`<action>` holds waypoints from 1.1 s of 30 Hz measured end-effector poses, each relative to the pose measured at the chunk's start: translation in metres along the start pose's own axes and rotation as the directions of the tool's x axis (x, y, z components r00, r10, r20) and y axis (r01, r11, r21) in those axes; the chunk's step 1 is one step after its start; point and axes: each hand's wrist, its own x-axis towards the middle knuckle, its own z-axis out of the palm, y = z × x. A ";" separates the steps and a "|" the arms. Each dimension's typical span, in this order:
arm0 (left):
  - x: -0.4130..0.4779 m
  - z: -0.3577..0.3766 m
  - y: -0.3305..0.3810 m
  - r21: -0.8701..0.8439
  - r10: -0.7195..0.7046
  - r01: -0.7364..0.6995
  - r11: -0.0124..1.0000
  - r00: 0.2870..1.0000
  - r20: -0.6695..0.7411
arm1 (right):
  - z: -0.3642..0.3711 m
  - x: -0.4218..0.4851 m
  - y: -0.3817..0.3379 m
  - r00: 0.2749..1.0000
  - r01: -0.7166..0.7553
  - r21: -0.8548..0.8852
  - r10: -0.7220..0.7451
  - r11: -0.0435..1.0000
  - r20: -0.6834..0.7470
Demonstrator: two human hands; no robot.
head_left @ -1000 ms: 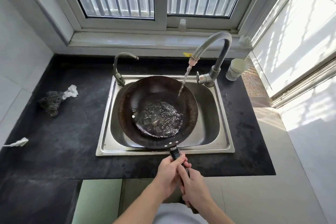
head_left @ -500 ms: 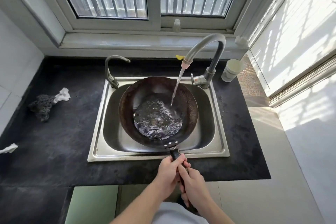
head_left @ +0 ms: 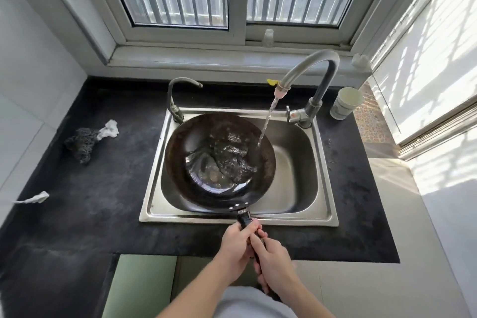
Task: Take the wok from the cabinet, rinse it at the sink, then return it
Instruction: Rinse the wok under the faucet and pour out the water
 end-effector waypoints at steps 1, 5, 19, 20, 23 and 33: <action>0.001 -0.002 -0.003 -0.010 -0.010 0.010 1.000 1.000 0.004 | 0.001 -0.003 0.002 1.000 -0.001 -0.019 0.000 1.000 -0.015; 0.002 0.000 -0.015 -0.016 -0.049 0.050 0.999 0.998 0.046 | 0.001 -0.009 0.016 0.998 -0.015 -0.022 0.013 1.000 -0.064; 0.022 0.043 -0.005 -0.091 -0.034 0.041 0.995 0.996 0.082 | -0.042 0.019 0.006 0.998 0.016 -0.106 -0.023 0.994 -0.065; 0.019 0.041 -0.005 -0.082 -0.030 0.037 0.996 0.997 0.078 | -0.040 0.019 0.007 0.999 0.014 -0.098 -0.019 0.995 -0.046; 0.012 0.031 -0.010 -0.038 -0.024 0.026 0.999 0.999 0.046 | -0.034 0.014 0.012 1.000 0.022 -0.102 -0.024 0.995 -0.017; 0.005 0.030 -0.027 -0.007 -0.052 0.052 0.999 0.999 0.005 | -0.030 0.003 0.031 0.999 -0.038 -0.096 0.036 0.995 -0.026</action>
